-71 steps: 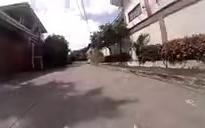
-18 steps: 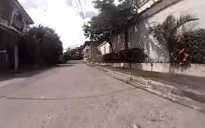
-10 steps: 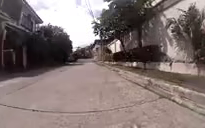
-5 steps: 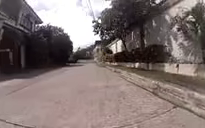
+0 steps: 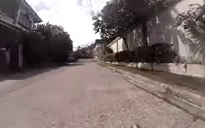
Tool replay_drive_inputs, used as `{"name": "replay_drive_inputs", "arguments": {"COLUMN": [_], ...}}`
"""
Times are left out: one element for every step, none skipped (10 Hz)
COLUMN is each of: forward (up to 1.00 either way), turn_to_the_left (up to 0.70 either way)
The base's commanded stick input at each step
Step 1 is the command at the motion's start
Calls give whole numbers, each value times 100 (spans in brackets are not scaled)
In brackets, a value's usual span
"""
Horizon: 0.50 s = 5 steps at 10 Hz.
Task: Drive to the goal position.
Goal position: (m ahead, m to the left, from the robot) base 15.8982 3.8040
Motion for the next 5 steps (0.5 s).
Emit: {"name": "replay_drive_inputs", "arguments": {"forward": [70, 70, 70, 70, 70], "turn_to_the_left": [20, 6, 0, 0, 0]}}
